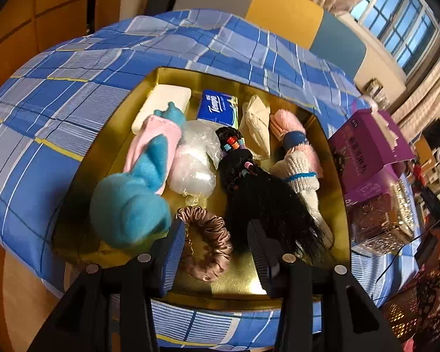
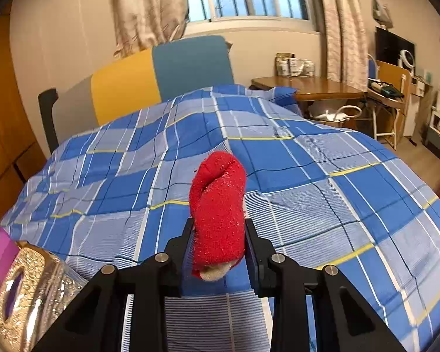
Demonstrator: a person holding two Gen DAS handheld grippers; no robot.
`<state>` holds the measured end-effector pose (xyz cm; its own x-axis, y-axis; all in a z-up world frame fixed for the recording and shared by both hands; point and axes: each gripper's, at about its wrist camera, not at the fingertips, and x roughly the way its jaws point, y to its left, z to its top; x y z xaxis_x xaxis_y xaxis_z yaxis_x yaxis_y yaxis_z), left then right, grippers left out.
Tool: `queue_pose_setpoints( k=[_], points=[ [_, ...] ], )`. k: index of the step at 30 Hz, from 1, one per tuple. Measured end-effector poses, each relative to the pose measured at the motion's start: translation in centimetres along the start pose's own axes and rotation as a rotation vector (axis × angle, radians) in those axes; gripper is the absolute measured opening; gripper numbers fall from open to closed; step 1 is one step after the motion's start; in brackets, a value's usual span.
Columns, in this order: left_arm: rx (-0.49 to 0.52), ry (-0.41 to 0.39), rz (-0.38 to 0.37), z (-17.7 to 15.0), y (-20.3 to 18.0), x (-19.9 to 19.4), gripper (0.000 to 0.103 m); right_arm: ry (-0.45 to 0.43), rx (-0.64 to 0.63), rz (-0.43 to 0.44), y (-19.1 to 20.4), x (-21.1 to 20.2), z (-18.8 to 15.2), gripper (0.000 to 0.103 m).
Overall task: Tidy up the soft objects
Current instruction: 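Carry the scrunchie with the left tool into the gold tray and release it, then carry the red sock with the right tool into the gold tray and release it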
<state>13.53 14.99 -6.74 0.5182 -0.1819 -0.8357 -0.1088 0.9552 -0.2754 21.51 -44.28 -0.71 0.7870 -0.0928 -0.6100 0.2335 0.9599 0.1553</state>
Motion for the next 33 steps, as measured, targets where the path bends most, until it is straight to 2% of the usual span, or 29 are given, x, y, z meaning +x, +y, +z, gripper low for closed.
queue_pose_setpoints(
  k=[6, 9, 13, 19, 23, 29, 33],
  points=[
    [-0.084, -0.073, -0.078, -1.2, 1.1, -1.8, 0.044, -0.022, 0.035, 0.003, 0.4, -3.6, 0.0, 0.031],
    [-0.081, -0.102, -0.094, -1.7, 0.8, -2.4, 0.045, -0.040, 0.017, 0.025, 1.7, -5.7, 0.4, 0.031],
    [-0.022, -0.132, -0.105, -2.1, -0.4, -3.0, 0.045, -0.082, -0.029, 0.073, 4.9, -9.0, 1.0, 0.031],
    [0.012, -0.156, -0.138, -2.6, -0.9, -3.7, 0.045, -0.102, -0.109, 0.237, 12.7, -12.7, 1.3, 0.031],
    [0.005, -0.175, -0.140, -3.1, 0.0, -4.3, 0.045, -0.051, -0.224, 0.390, 19.5, -14.0, -0.2, 0.031],
    [-0.027, -0.195, -0.127, -3.9, 2.2, -5.2, 0.045, 0.120, -0.413, 0.624, 31.1, -13.9, -5.4, 0.031],
    [-0.053, -0.225, -0.116, -4.2, 3.8, -6.2, 0.045, 0.201, -0.506, 0.687, 36.7, -13.4, -9.6, 0.032]
  ],
)
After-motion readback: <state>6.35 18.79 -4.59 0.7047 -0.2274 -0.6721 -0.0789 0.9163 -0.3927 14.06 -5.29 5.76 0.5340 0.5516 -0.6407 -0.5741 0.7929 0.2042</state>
